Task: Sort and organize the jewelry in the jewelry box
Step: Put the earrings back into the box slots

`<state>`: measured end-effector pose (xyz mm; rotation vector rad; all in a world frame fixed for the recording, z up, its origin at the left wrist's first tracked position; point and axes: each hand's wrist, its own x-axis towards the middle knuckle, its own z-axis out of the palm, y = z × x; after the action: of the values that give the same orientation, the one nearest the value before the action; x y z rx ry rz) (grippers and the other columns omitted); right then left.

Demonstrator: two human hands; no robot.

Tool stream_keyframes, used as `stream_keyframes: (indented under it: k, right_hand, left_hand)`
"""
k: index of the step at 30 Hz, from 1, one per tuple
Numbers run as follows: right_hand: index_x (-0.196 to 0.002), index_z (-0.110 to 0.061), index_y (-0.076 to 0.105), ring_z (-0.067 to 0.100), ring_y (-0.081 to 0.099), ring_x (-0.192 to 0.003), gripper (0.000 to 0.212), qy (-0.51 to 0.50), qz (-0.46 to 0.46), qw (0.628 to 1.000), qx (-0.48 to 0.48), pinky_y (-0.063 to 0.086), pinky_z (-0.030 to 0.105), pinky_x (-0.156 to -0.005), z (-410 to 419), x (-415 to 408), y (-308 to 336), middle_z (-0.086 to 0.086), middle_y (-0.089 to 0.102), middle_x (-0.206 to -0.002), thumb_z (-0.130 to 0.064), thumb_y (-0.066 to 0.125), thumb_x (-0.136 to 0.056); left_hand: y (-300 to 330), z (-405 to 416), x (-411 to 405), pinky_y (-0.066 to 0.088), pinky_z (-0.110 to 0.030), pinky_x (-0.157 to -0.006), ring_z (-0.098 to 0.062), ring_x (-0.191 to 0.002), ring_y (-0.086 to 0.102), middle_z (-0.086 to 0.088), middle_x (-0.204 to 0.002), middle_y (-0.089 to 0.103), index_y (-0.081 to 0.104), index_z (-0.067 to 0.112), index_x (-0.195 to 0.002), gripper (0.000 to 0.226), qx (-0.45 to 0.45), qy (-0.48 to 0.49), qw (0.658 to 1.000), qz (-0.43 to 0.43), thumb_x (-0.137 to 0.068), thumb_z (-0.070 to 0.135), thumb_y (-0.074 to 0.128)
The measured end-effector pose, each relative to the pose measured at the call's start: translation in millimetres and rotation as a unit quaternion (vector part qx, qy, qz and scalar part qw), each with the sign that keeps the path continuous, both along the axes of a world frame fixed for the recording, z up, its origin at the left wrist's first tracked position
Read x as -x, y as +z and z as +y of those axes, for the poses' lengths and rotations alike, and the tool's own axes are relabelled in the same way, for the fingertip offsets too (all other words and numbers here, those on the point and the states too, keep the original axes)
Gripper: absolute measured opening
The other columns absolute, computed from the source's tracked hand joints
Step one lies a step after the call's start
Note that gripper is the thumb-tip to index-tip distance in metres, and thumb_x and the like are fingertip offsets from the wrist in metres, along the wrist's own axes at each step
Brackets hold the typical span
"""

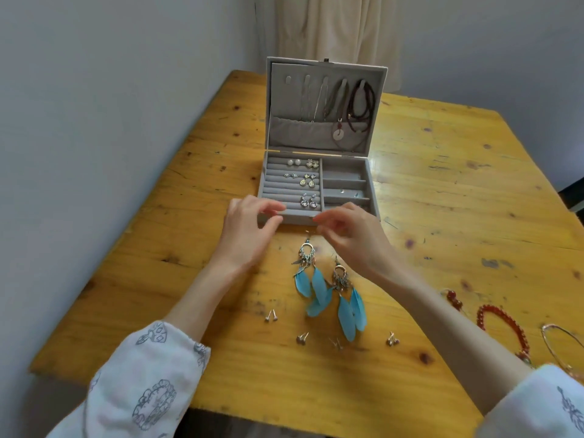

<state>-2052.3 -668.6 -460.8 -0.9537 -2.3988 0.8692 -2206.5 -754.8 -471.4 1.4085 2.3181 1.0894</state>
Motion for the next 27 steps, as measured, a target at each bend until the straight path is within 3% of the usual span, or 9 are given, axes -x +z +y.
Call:
stream_keyframes:
  k: [2, 6, 9, 14, 27]
  right_hand:
    - [-0.098, -0.014, 0.071, 0.014, 0.055, -0.081, 0.014, 0.028, -0.001, 1.0, 0.007, 0.045, 0.025, -0.077, -22.7, -11.9, -1.4, 0.0, 0.06, -0.088, -0.015, 0.062, -0.086]
    - [-0.089, -0.013, 0.073, 0.01, 0.049, -0.077, 0.01, 0.1, -0.027, 0.994, 0.023, 0.037, 0.022, -0.074, -62.0, -21.3, -11.1, -0.005, 0.054, -0.08, -0.012, 0.065, -0.083]
    - [-0.095, -0.017, 0.071, 0.011, 0.047, -0.084, 0.015, 0.13, -0.067, 0.989, -0.002, 0.033, 0.022, -0.075, -81.3, -17.8, -20.4, -0.004, 0.055, -0.085, -0.013, 0.063, -0.083]
    - [-0.1, -0.017, 0.068, 0.021, 0.052, -0.095, 0.017, 0.133, -0.092, 0.987, -0.02, 0.043, 0.036, -0.086, -95.5, -10.2, -26.4, 0.004, 0.06, -0.096, -0.015, 0.06, -0.085]
    - [-0.091, -0.013, 0.07, 0.021, 0.052, -0.095, 0.014, 0.105, -0.084, 0.989, -0.066, 0.038, 0.031, -0.085, -88.4, -9.6, -29.9, 0.002, 0.061, -0.095, -0.02, 0.058, -0.089]
  left_hand:
    - [-0.3, -25.8, -7.5, 0.034, -0.011, -0.072, -0.008, -0.09, 0.05, 0.008, -0.096, 0.058, 0.066, 0.021, -0.102, 0.017, 0.003, -0.025, 1.0, -0.018, -0.087, 0.016, 0.06]
    - [-13.2, -69.7, -20.4, 0.038, -0.006, -0.067, 0.001, -0.076, 0.055, 0.007, -0.09, 0.06, 0.068, 0.021, -0.091, 0.012, 0.047, -0.055, 0.995, -0.067, -0.085, 0.013, 0.062]
    - [-22.7, -94.9, -28.2, 0.04, -0.006, -0.072, -0.001, -0.081, 0.058, 0.01, -0.089, 0.06, 0.064, 0.026, -0.085, 0.013, 0.059, -0.052, 0.994, -0.079, -0.084, 0.013, 0.065]
    - [-31.0, -115.2, -38.7, 0.034, -0.004, -0.085, -0.003, -0.098, 0.052, 0.011, -0.098, 0.058, 0.066, 0.022, -0.087, 0.01, 0.033, -0.052, 0.997, -0.045, -0.08, 0.015, 0.068]
    - [-36.1, -109.7, -40.3, 0.029, -0.001, -0.083, -0.004, -0.097, 0.045, 0.009, -0.094, 0.053, 0.07, 0.018, -0.083, 0.005, 0.036, -0.06, 0.997, 0.028, -0.079, 0.022, 0.069]
